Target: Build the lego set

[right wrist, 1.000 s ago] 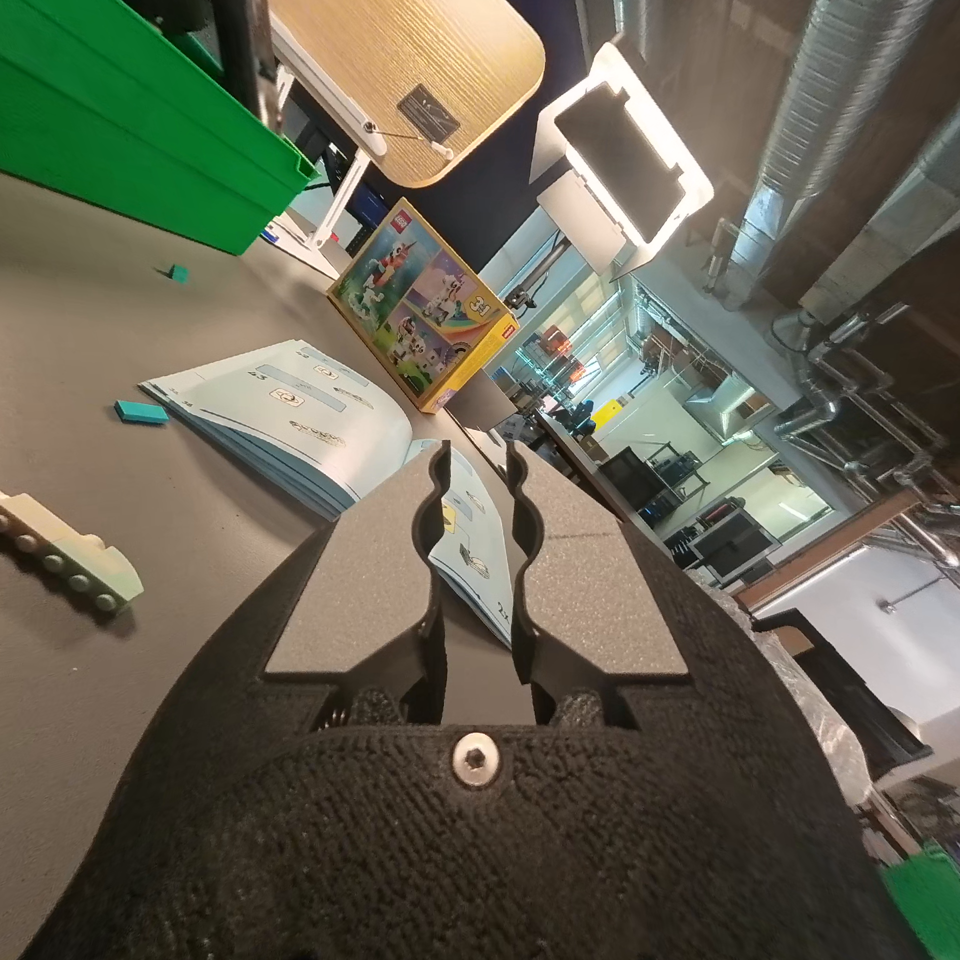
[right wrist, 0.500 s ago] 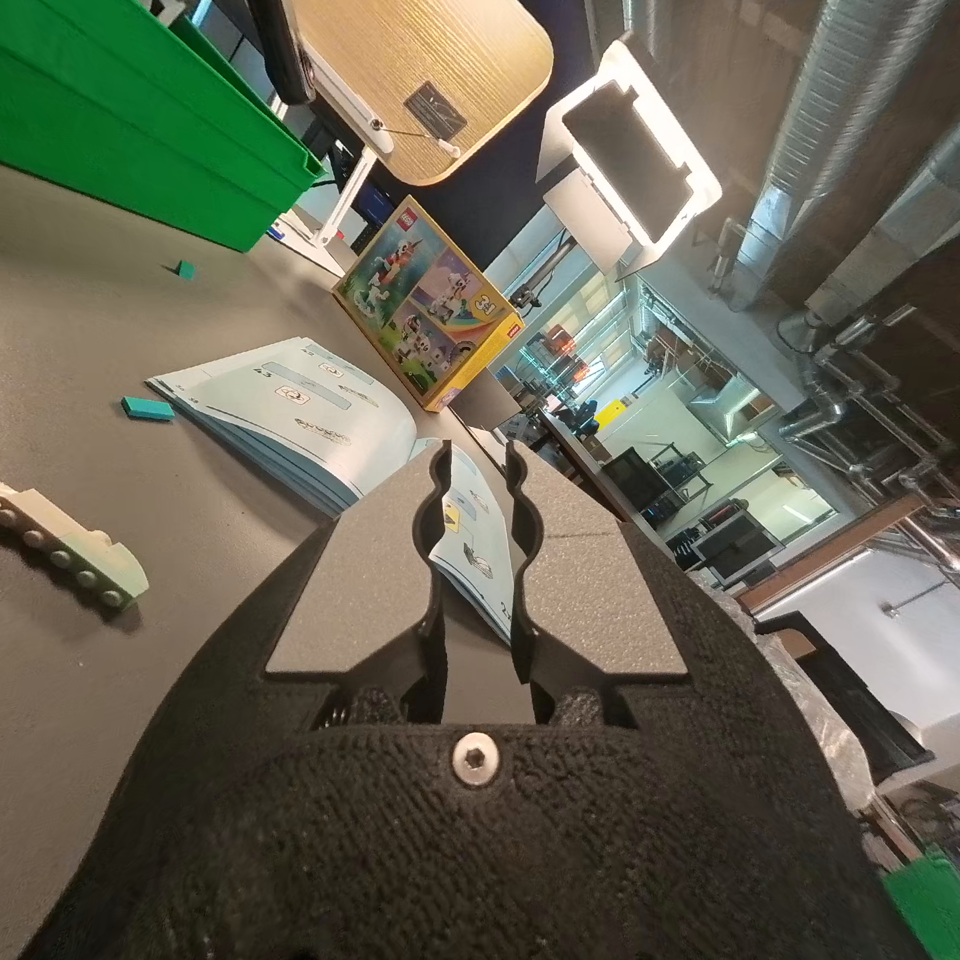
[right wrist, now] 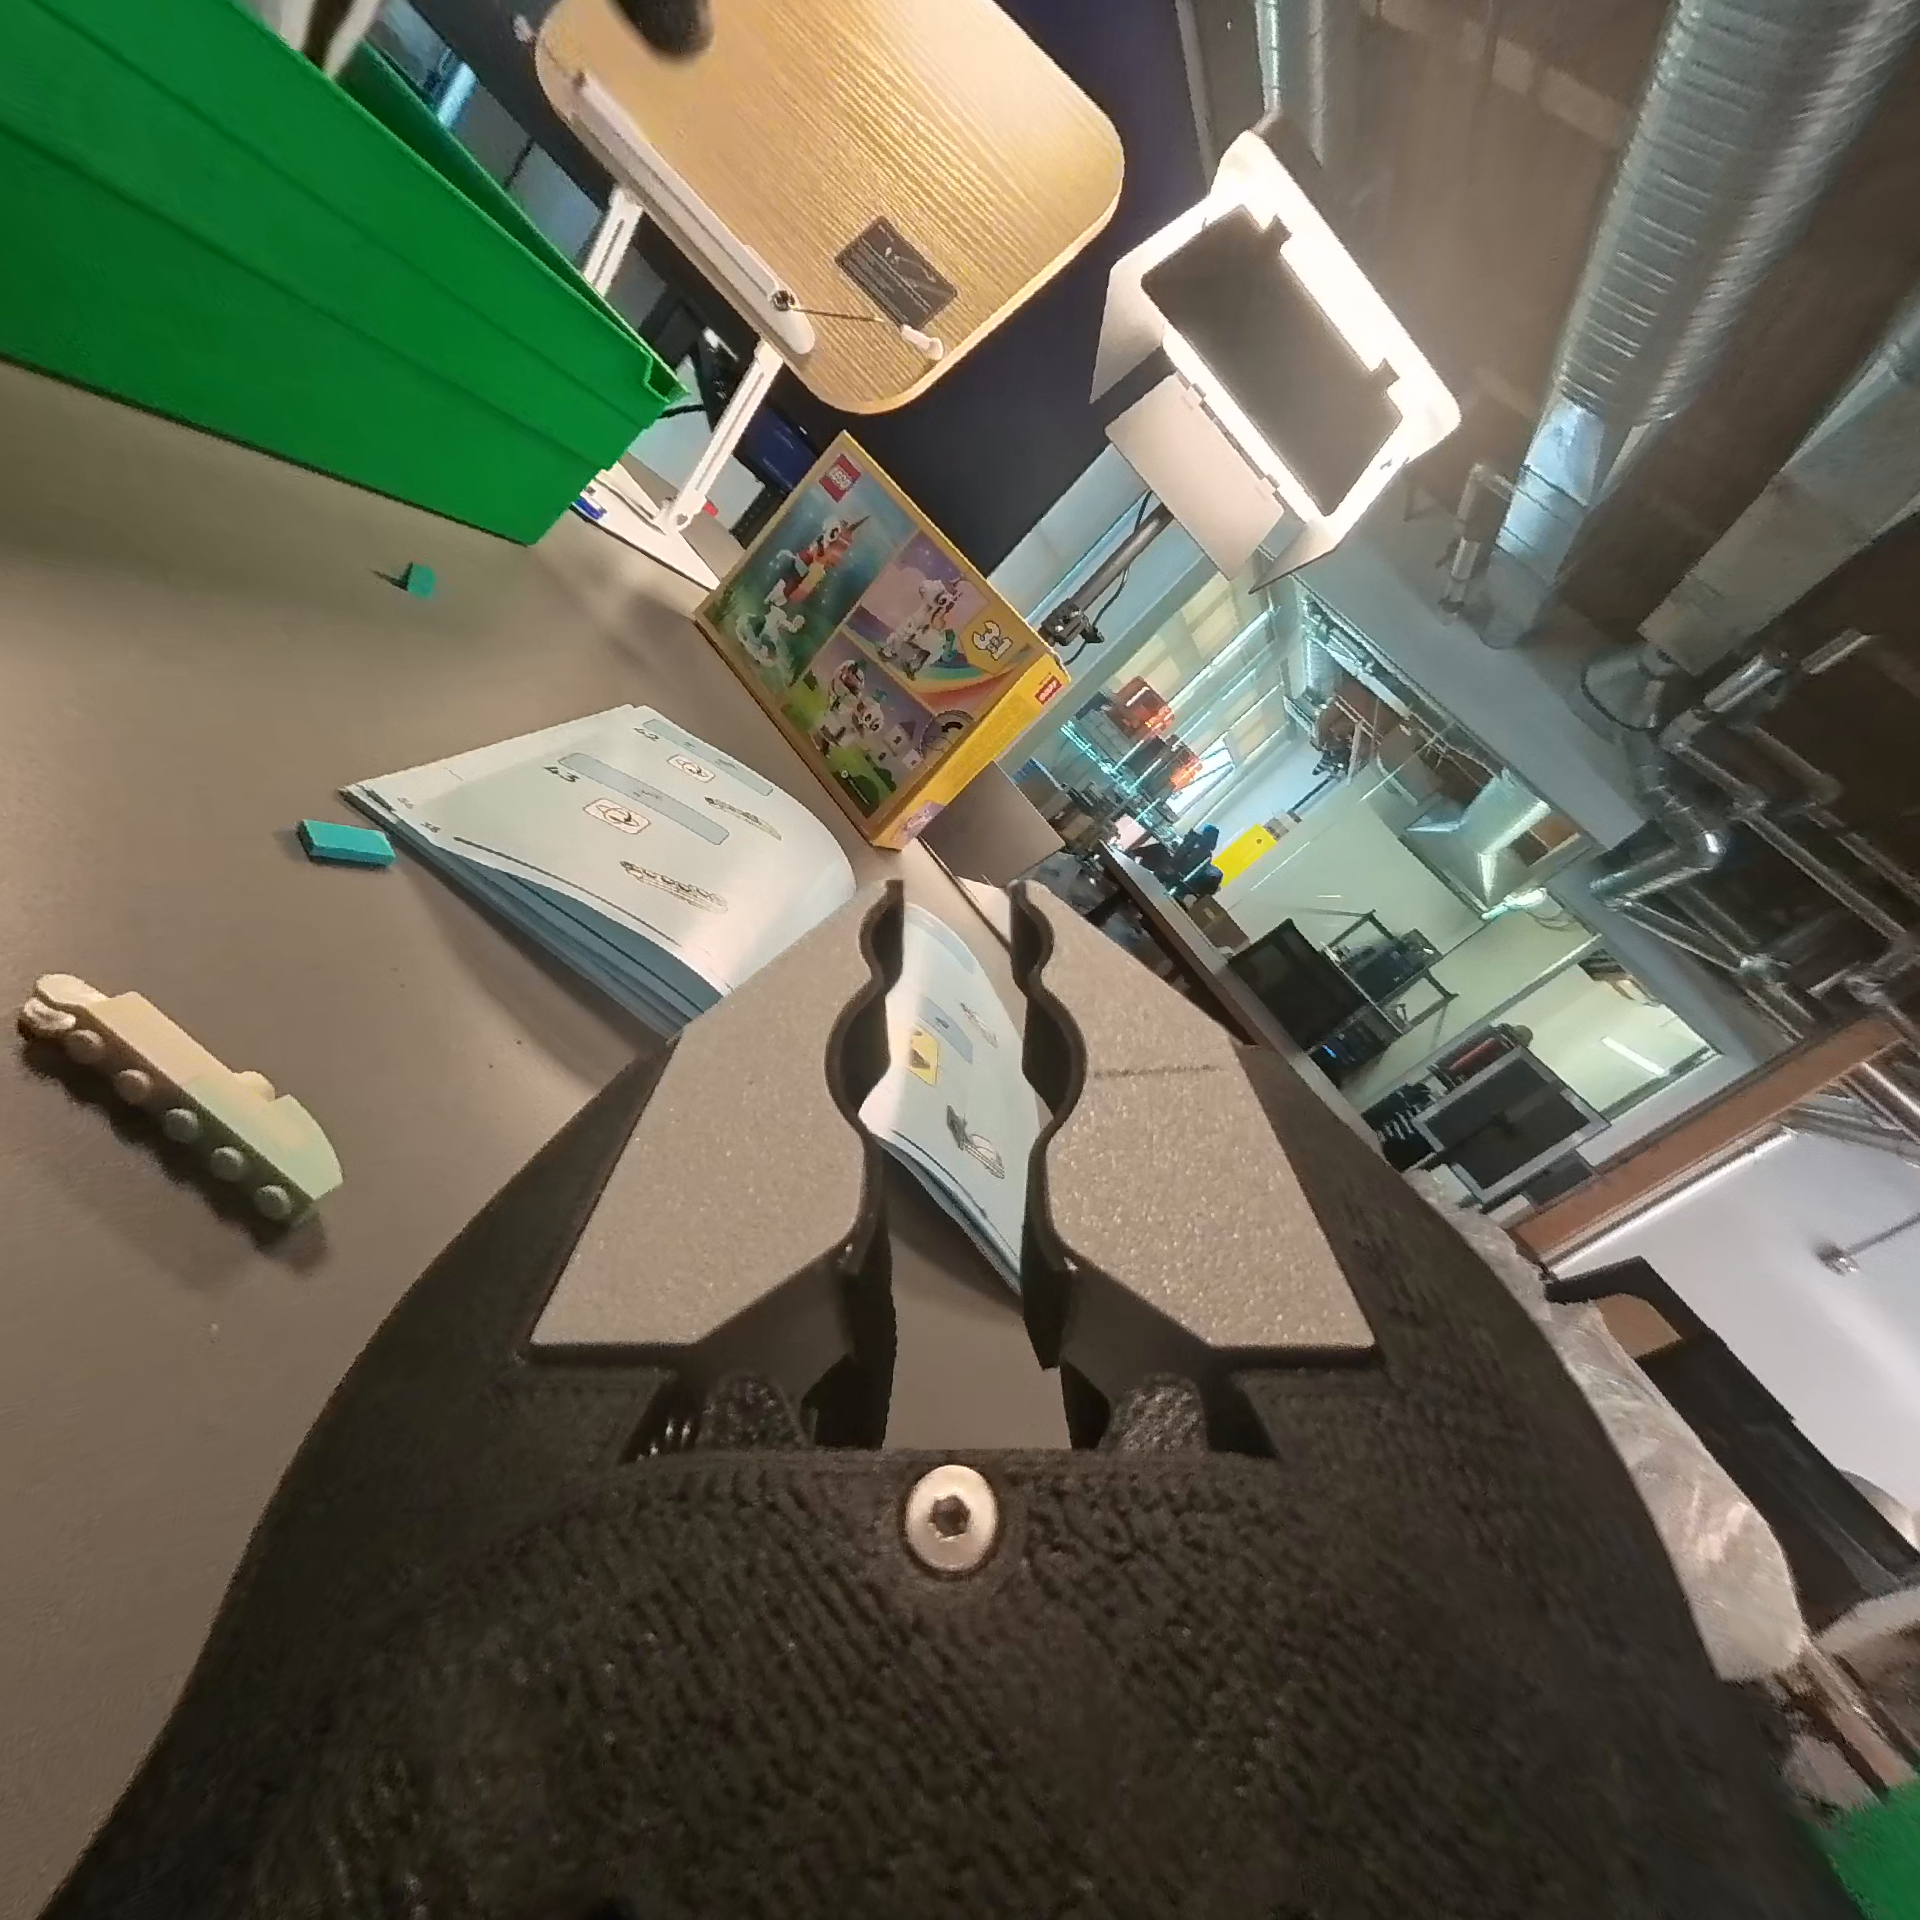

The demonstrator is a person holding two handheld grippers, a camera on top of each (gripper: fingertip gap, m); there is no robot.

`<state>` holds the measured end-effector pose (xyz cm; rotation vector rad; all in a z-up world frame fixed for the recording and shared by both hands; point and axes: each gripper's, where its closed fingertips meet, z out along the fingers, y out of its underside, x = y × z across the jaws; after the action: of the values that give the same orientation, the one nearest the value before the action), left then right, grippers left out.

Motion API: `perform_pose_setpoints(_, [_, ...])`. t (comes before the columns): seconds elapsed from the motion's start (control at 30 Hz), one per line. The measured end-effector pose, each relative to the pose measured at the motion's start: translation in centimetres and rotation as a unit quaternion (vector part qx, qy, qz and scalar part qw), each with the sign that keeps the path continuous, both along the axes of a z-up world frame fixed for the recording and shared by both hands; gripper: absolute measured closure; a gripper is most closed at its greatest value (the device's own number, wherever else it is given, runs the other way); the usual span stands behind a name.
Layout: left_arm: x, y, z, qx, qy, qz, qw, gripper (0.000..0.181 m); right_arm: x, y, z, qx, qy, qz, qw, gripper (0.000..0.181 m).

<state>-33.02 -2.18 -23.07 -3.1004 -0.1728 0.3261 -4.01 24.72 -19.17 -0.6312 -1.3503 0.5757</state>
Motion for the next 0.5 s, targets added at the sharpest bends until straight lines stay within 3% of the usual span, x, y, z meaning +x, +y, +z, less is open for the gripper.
perform_pose_setpoints(0.1, [3.8, 2.7, 4.5, 0.108, 0.065, -0.033, 0.992, 0.166, 0.1, -0.3, 0.0, -0.012, -0.001, 0.015, 1.000, 0.163])
perform_pose_setpoints(0.23, [11.2, 6.4, 10.2, 0.266, 0.107, -0.083, 0.954, 0.166, 0.4, -0.9, 0.3, -0.026, 0.007, 0.042, 0.999, 0.163])
perform_pose_setpoints(0.33, [18.7, 8.8, 12.9, 0.398, 0.042, -0.104, 0.911, 0.167, 0.9, -1.4, 0.9, -0.039, 0.023, 0.066, 0.997, 0.164])
perform_pose_setpoints(0.4, [22.8, 10.1, 13.2, 0.459, 0.011, -0.111, 0.881, 0.167, 1.2, -1.7, 1.4, -0.055, 0.036, 0.086, 0.994, 0.164])
perform_pose_setpoints(0.5, [28.3, 12.1, 11.4, 0.514, -0.055, -0.122, 0.847, 0.167, 1.9, -2.1, 2.2, -0.095, 0.051, 0.122, 0.987, 0.165])
